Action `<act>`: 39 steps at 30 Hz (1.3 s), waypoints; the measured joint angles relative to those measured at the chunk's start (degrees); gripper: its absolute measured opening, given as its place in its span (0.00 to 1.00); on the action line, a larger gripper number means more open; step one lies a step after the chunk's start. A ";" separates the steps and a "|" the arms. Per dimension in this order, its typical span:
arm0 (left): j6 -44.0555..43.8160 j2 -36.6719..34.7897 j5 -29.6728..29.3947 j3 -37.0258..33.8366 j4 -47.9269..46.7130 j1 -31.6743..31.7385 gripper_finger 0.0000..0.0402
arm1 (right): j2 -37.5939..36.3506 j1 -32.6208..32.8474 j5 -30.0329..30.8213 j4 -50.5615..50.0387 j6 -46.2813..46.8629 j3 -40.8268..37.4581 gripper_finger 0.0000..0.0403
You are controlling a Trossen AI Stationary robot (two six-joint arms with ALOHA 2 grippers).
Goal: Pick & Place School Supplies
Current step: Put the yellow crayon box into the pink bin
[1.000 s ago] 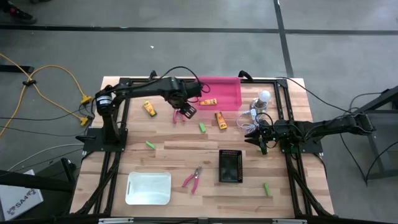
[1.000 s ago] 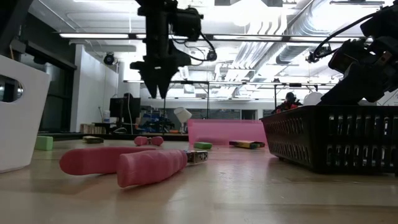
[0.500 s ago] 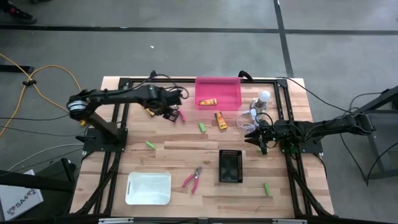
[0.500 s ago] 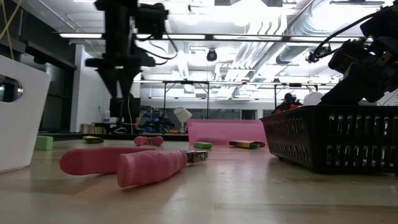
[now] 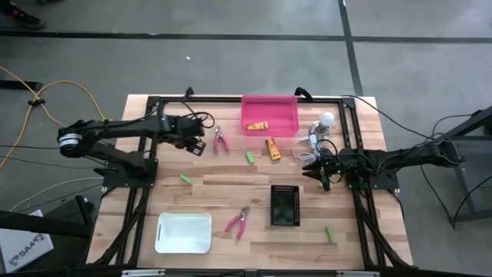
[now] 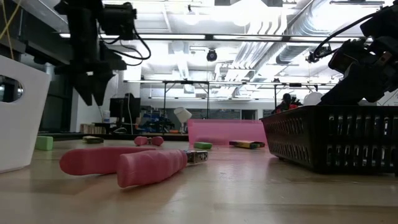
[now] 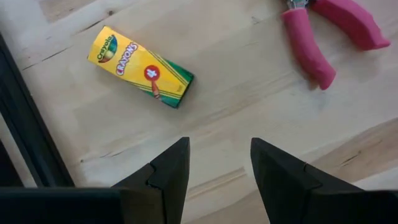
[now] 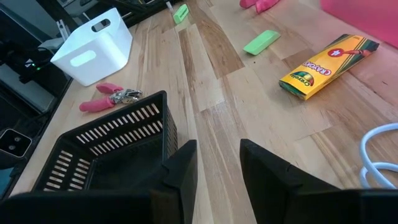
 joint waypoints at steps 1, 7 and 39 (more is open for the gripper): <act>0.89 -0.82 -0.06 -0.68 0.11 0.26 0.41 | 0.00 -0.01 0.00 0.00 0.01 0.00 0.27; 12.04 -5.20 2.19 -1.51 2.80 4.25 0.41 | 0.00 -0.01 0.00 0.00 0.00 0.00 0.27; 17.15 -0.89 21.37 -1.59 1.40 18.88 0.41 | 0.00 0.00 -0.01 0.00 0.00 0.00 0.27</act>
